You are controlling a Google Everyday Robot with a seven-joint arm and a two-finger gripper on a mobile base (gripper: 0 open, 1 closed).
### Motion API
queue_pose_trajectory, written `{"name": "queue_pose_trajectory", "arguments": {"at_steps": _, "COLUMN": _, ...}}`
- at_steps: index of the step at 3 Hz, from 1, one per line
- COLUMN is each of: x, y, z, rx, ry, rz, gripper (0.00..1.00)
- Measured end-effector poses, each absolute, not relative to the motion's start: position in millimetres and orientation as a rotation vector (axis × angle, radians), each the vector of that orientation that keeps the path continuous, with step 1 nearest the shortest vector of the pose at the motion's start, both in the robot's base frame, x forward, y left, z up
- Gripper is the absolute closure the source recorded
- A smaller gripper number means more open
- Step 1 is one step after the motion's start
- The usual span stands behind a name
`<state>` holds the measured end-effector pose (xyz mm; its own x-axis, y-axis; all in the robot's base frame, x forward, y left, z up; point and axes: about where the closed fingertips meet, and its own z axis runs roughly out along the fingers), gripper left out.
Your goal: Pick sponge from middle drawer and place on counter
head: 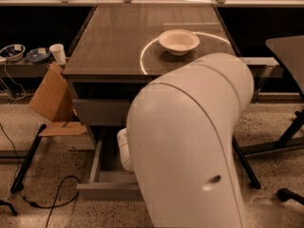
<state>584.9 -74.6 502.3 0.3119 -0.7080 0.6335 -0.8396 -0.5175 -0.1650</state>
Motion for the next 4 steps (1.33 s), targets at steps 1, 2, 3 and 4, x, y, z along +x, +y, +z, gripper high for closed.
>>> {"name": "queue_pose_trajectory", "arguments": {"at_steps": 1, "x": 577, "y": -82, "z": 514, "rx": 2.426, "ry": -1.327, "rz": 0.934, "gripper": 1.00}}
{"name": "queue_pose_trajectory", "arguments": {"at_steps": 2, "x": 566, "y": -90, "z": 520, "rx": 2.430, "ry": -1.212, "rz": 0.847, "gripper": 1.00}}
{"name": "queue_pose_trajectory", "arguments": {"at_steps": 3, "x": 559, "y": -94, "z": 522, "rx": 2.411, "ry": -1.180, "rz": 0.830, "gripper": 1.00}}
{"name": "queue_pose_trajectory", "arguments": {"at_steps": 4, "x": 551, "y": -94, "z": 525, "rx": 2.381, "ry": -1.156, "rz": 0.848, "gripper": 1.00}}
